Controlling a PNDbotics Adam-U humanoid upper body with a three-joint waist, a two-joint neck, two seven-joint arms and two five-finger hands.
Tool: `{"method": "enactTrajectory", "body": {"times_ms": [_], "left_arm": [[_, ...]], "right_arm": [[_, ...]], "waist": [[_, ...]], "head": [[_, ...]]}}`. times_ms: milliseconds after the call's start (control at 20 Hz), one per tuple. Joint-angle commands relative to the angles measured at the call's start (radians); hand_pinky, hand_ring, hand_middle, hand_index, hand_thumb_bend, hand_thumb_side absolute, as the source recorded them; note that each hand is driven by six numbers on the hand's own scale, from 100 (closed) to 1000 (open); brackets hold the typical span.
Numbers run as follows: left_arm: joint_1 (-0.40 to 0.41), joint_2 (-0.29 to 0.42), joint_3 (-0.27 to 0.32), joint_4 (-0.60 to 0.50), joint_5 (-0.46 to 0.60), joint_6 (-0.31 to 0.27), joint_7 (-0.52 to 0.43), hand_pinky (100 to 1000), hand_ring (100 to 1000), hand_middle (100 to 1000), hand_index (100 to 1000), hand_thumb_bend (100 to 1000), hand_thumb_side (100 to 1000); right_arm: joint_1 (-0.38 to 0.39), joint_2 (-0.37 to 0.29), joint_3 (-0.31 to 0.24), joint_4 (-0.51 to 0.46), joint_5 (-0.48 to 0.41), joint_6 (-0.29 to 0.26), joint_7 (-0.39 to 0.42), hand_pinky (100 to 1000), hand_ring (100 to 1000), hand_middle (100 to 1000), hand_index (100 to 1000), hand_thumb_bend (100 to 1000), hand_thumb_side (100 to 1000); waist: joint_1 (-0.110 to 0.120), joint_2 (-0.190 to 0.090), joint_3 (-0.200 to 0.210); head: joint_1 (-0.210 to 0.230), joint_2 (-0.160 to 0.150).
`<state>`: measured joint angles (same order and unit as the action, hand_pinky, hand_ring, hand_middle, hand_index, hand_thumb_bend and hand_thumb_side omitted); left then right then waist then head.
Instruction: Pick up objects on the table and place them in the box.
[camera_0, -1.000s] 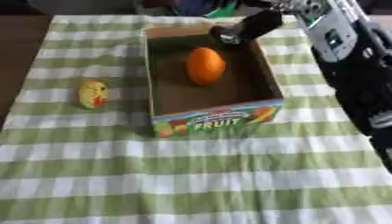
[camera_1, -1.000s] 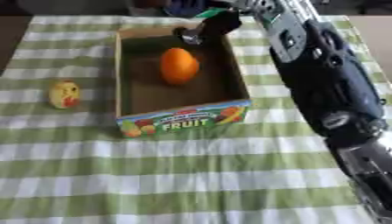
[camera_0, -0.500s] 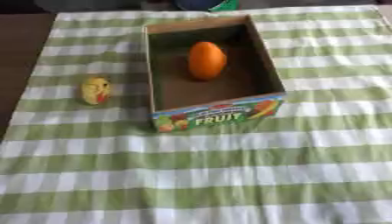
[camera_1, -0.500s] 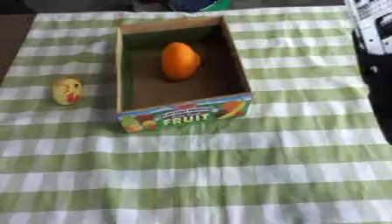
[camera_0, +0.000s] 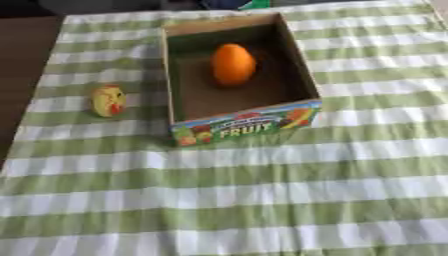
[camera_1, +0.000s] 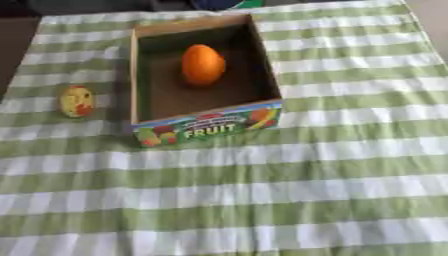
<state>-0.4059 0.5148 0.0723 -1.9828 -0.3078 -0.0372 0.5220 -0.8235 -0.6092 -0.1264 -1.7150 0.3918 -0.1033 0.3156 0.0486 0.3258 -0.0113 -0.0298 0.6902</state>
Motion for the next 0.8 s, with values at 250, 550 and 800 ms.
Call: {"method": "enactTrajectory", "body": {"times_ms": [250, 550, 800], "left_arm": [[-0.061, 0.199, -0.032, 0.054, -0.111, 0.111, -0.075, 576, 693, 757, 894, 100, 745], [-0.095, 0.347, -0.147, 0.188, -0.204, 0.197, -0.167, 572, 712, 760, 910, 100, 773], [-0.142, 0.414, -0.237, 0.307, -0.279, 0.180, -0.242, 580, 728, 761, 910, 249, 914]], "right_arm": [[0.120, -0.041, -0.048, -0.198, -0.118, 0.102, -0.114, 752, 761, 691, 902, 100, 907], [0.165, -0.050, -0.040, -0.283, -0.210, 0.162, -0.206, 750, 758, 690, 899, 100, 903], [0.175, -0.054, -0.028, -0.285, -0.285, 0.145, -0.281, 750, 752, 684, 894, 100, 899]], "waist": [[0.008, -0.032, -0.007], [0.015, -0.037, -0.021], [0.019, -0.035, -0.031]], "head": [[0.006, 0.018], [0.015, 0.015], [0.028, 0.011]]}}
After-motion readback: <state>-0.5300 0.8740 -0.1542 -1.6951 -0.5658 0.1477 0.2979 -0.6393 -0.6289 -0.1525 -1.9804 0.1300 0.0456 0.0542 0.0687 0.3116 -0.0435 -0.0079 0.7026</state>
